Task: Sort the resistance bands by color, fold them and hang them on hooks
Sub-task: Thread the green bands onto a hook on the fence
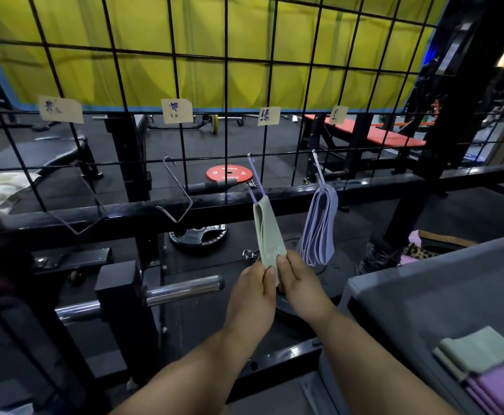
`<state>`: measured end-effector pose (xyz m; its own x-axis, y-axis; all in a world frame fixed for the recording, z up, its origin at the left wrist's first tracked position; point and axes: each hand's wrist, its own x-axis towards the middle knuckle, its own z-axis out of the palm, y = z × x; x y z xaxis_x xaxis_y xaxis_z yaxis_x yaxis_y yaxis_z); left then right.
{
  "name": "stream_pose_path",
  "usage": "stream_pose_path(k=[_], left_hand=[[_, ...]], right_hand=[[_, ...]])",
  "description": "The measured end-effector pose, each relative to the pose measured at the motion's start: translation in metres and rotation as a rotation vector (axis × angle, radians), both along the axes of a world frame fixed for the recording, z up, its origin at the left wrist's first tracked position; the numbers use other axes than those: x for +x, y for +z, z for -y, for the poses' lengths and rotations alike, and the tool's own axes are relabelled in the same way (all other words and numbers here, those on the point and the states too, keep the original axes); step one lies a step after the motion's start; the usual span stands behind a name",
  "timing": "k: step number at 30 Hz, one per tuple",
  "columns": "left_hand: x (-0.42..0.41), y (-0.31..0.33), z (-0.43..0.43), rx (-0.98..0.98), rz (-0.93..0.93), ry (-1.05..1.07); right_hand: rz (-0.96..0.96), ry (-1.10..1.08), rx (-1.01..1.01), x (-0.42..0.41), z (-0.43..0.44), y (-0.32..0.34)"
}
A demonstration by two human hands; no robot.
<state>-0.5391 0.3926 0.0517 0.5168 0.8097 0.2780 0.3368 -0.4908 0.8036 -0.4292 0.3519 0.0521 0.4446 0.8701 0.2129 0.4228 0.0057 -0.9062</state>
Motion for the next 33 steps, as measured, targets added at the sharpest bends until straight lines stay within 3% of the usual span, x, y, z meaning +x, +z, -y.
stream_pose_path(k=[7,13,24,33], left_hand=[[-0.005,-0.003,0.008,-0.005,0.025,-0.002],[0.0,-0.014,0.009,0.013,0.01,0.049],[0.0,-0.018,0.016,-0.004,0.115,0.067],[0.001,-0.02,0.014,-0.061,0.095,0.1]], right_hand=[[0.005,0.017,-0.045,0.001,0.005,-0.009],[0.176,-0.045,-0.191,0.002,0.006,-0.008],[0.109,-0.046,-0.142,0.0,0.011,-0.013],[0.164,-0.086,-0.185,-0.005,0.012,-0.013]])
